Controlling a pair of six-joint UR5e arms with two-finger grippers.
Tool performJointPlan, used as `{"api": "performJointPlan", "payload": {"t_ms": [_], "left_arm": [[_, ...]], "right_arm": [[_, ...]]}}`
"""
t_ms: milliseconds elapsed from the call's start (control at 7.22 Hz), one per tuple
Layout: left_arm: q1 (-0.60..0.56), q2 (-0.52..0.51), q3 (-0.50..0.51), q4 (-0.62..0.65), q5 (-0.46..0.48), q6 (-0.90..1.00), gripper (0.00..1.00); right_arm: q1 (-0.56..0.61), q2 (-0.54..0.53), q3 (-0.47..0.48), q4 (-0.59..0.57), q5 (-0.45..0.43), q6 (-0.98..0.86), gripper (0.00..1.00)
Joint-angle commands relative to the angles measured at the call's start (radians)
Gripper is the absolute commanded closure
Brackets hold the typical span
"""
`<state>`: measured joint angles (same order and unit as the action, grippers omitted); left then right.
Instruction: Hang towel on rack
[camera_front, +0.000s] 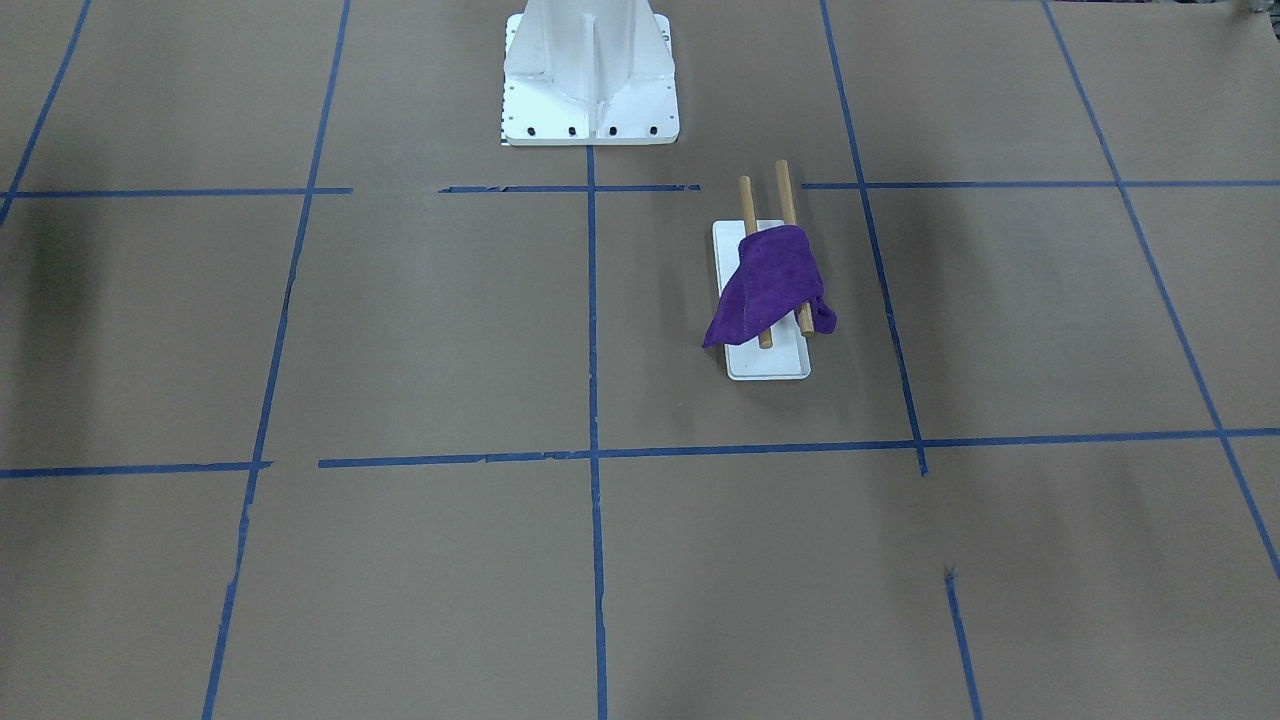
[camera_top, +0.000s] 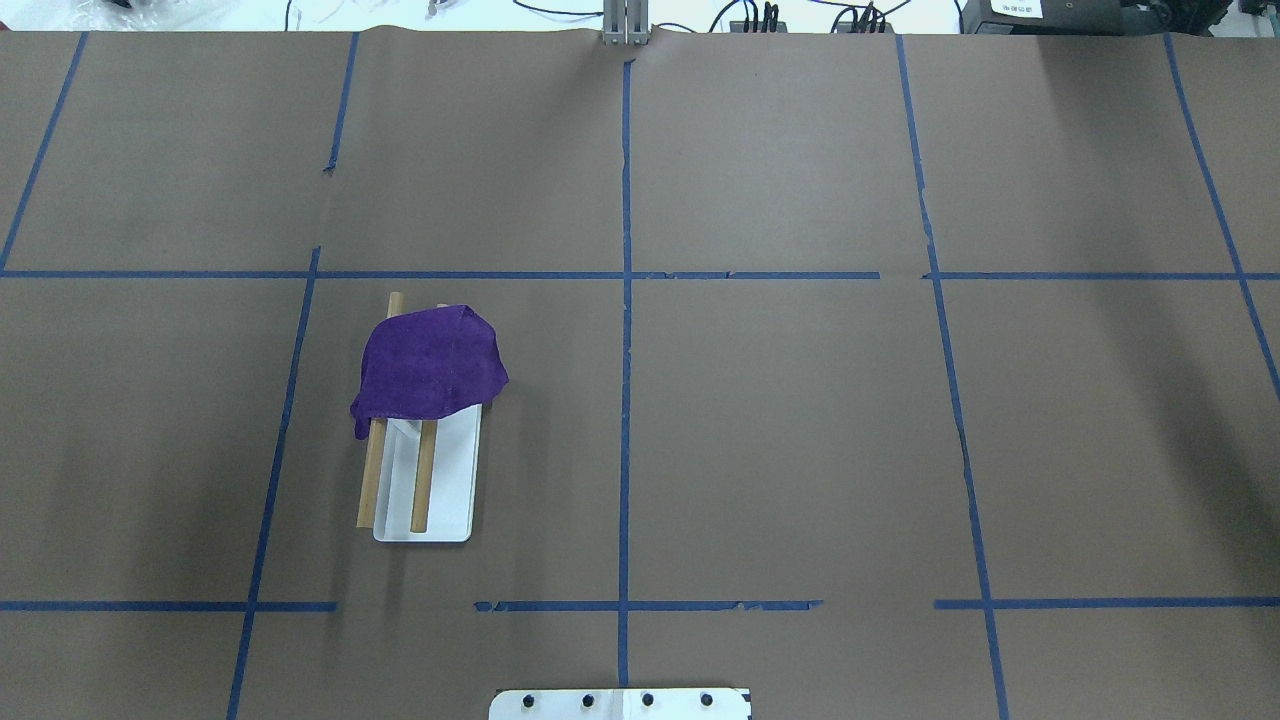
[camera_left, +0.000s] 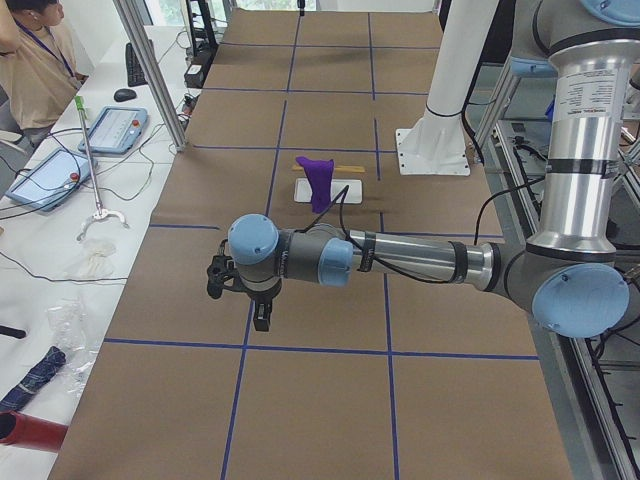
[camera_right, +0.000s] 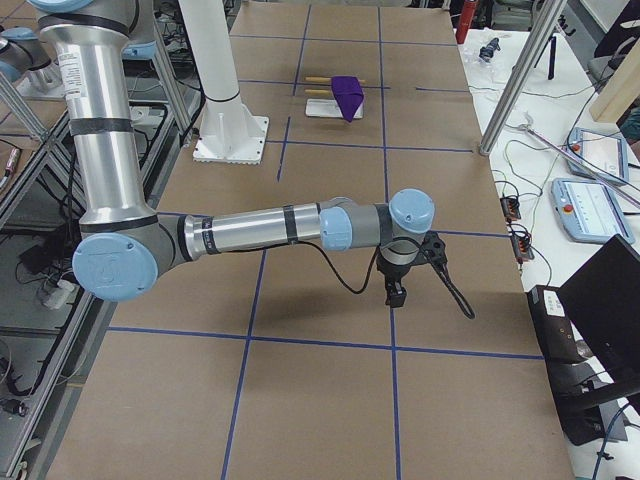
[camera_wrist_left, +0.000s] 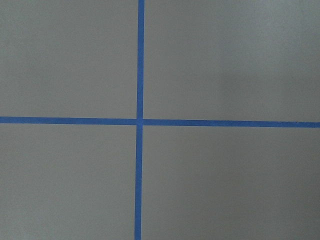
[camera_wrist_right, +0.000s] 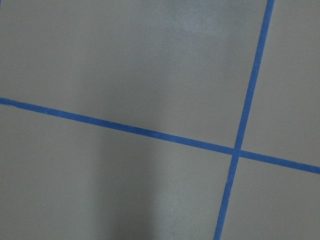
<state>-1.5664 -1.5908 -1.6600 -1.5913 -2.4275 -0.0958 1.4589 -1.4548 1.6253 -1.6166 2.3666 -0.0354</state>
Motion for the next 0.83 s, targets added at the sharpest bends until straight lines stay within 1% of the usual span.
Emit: {"api": "performJointPlan", "payload": {"t_ms": [0,138,277,415,692], "left_arm": [[0.002,-0.003,-0.006,0.036,0.111,0.077,0.00],[0.002,-0.011,-0.007,0.092,0.111,0.149,0.00],[0.003,-0.024,-0.007,0.112,0.111,0.168,0.00],[0.000,-0.078,-0.010,0.152,0.114,0.169,0.00],[0.003,-0.106,0.003,0.162,0.120,0.172,0.00]], "right_arm": [[0.001,0.001,0.004,0.001,-0.004,-0.003,0.00],[0.001,-0.001,-0.004,0.001,-0.009,-0.003,0.00],[0.000,-0.002,-0.004,0.003,-0.007,0.012,0.00],[0.000,-0.001,0.001,0.006,-0.007,0.015,0.00],[-0.006,0.001,-0.002,0.009,-0.010,0.012,0.00]]}}
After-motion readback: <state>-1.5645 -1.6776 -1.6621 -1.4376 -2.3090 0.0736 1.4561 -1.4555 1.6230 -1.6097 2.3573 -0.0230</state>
